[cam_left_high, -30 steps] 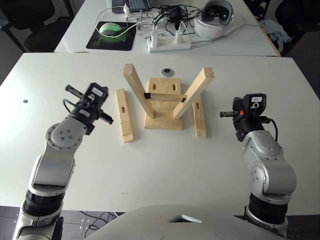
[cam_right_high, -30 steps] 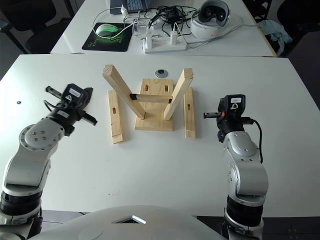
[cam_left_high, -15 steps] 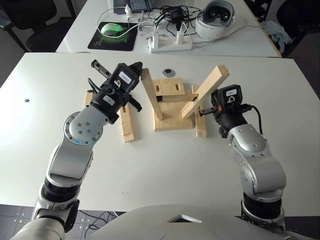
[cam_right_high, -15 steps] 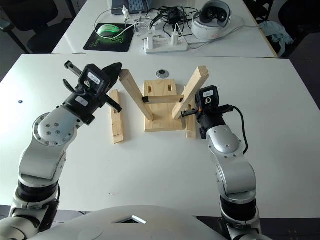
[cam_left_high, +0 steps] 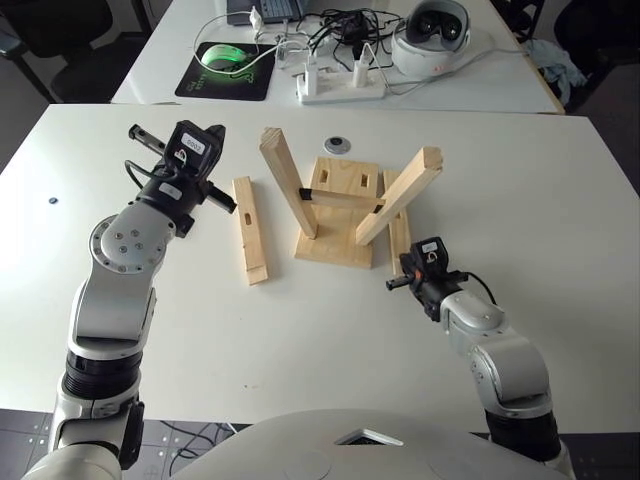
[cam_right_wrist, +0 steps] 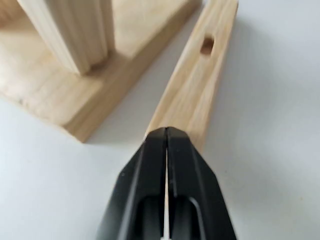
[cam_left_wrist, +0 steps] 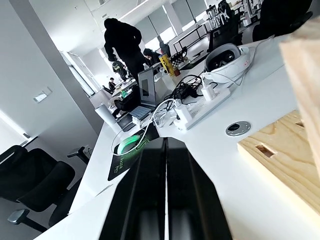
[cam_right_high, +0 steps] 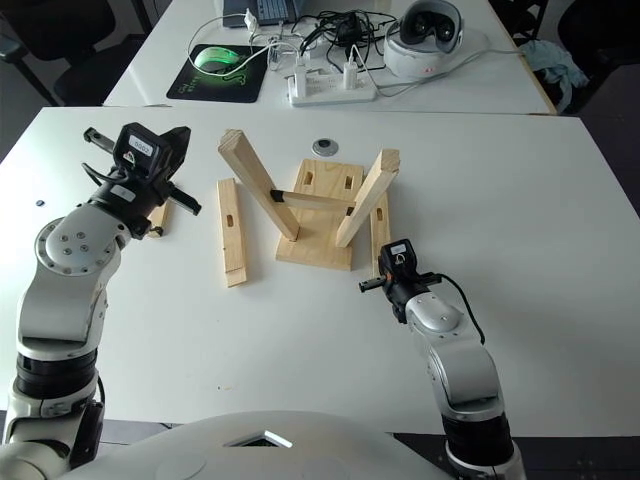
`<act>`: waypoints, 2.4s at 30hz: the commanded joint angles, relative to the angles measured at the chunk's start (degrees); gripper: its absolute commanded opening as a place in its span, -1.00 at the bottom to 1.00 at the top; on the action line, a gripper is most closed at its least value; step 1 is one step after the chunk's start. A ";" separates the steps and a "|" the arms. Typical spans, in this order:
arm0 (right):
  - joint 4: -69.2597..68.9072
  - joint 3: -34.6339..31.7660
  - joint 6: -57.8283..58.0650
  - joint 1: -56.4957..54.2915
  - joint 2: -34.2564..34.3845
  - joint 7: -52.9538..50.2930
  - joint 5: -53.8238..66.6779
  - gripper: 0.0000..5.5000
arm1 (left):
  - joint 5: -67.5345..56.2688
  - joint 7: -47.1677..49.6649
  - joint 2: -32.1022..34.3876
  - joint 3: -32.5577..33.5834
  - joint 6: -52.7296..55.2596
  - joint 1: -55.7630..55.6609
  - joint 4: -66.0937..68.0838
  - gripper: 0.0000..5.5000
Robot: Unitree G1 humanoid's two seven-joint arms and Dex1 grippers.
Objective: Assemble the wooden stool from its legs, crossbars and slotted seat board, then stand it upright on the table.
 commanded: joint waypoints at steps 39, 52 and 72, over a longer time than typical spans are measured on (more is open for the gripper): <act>9.16 9.11 -8.86 -4.71 -1.33 8.75 -0.89 -1.00 | -28.45 -0.65 -8.95 14.92 5.26 -15.59 6.50 -1.00; 11.42 11.09 -8.73 -5.77 -0.08 8.63 -1.63 -1.00 | -42.90 3.02 -9.83 14.15 14.22 -32.13 12.05 -1.00; 9.70 13.35 -6.27 -6.50 1.90 8.22 -2.54 -1.00 | -36.09 -3.40 -6.28 -0.48 18.23 -21.17 18.90 -1.00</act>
